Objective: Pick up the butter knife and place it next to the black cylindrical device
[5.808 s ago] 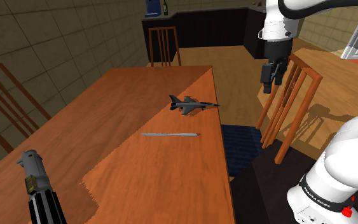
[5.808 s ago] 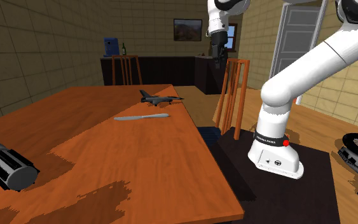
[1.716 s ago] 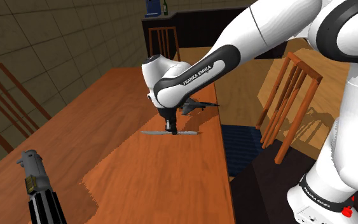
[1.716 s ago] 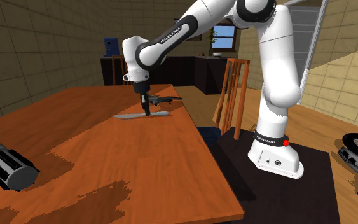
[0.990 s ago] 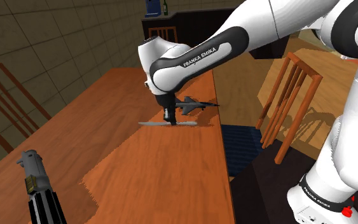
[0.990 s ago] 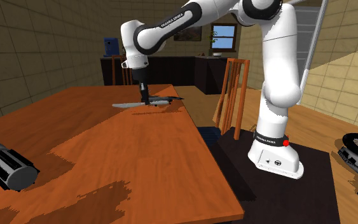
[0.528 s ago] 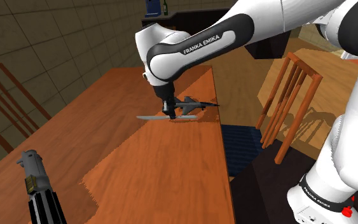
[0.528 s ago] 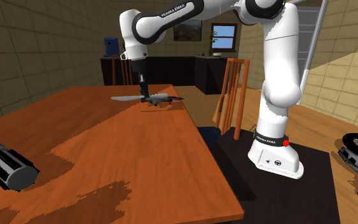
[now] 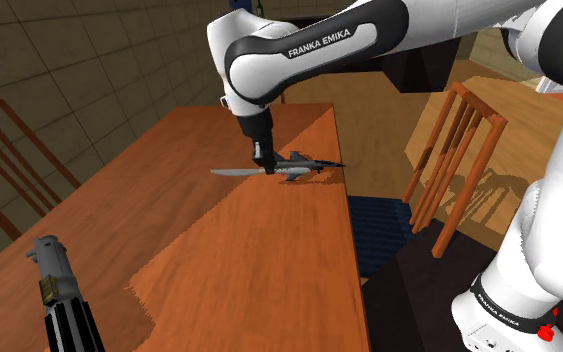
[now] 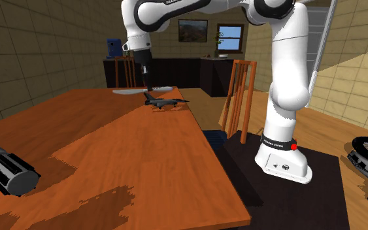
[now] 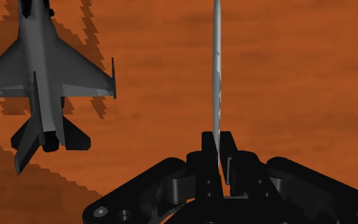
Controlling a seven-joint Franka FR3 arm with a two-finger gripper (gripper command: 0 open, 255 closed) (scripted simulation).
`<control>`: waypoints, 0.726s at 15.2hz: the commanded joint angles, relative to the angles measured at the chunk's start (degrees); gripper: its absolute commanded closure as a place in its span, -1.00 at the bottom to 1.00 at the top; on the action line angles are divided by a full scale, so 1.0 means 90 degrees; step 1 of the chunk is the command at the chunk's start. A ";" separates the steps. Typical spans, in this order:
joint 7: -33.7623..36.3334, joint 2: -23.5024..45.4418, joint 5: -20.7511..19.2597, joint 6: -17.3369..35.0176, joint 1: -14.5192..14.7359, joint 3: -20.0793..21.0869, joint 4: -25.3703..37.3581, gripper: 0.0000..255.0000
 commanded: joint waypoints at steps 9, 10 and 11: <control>0.1073 0.1164 -0.0205 -0.0666 0.0763 0.0398 0.1703 1.00; 0.1197 0.1346 -0.0244 -0.0758 0.0874 0.0431 0.1963 1.00; 0.1318 0.1539 -0.0286 -0.0859 0.0988 0.0464 0.2241 1.00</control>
